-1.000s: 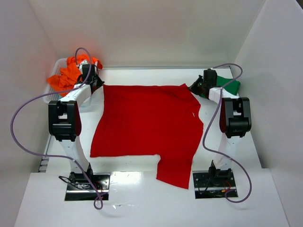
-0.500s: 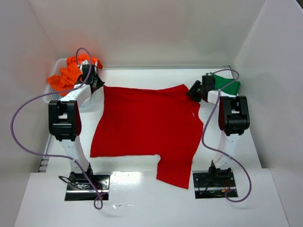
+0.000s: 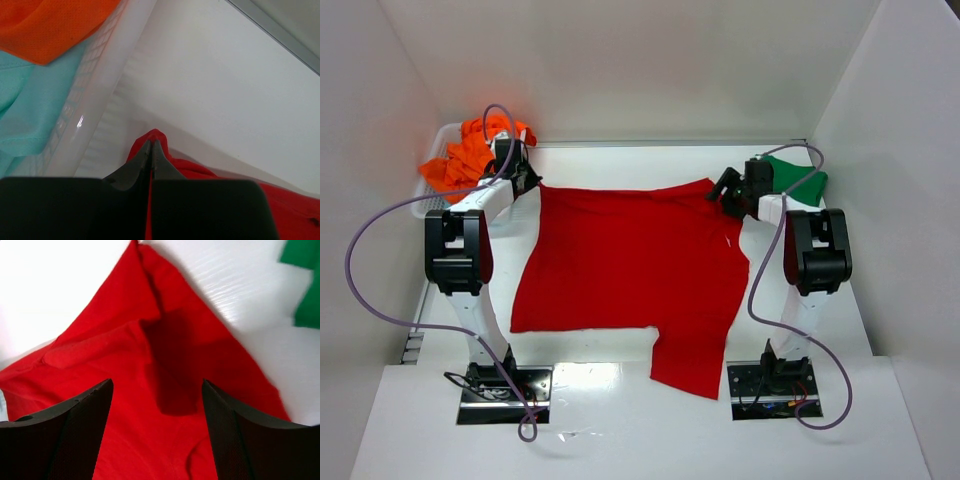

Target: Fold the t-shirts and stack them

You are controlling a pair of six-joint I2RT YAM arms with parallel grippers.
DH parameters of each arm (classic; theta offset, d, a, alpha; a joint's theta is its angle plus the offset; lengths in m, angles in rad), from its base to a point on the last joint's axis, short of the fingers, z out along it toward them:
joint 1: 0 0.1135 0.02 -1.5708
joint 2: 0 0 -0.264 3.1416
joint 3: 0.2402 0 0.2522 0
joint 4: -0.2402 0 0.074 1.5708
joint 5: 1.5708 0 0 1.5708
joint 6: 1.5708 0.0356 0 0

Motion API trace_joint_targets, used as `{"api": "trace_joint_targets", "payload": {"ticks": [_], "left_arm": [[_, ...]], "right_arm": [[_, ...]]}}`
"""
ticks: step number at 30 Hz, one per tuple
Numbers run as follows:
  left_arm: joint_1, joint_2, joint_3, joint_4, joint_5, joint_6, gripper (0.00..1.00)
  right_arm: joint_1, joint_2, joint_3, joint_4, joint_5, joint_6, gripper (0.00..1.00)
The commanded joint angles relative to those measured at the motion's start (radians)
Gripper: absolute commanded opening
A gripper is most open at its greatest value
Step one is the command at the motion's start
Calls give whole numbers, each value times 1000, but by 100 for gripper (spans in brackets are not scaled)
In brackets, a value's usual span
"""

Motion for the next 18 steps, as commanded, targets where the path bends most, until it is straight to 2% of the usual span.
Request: {"api": "trace_joint_targets", "payload": {"ticks": [1,4,6,12,14,18], "left_arm": [[6,15,-4,27,18,22,0],[6,15,6,27,18,22,0],[6,15,6,27,18,22,0],[6,24,6,27,18,22,0],[6,33,6,27,18,22,0],[6,33,15,27,18,22,0]], "right_arm": [[49,-14,16,48,18,-42,77],[88,9,49,26,65,-80,74],[115,18,49,26,105,-100,68],[128,53,103,-32,213,-140,64],[128,62,128,-55,239,-140,58],[128,96,183,-126,248,-140,41]]}}
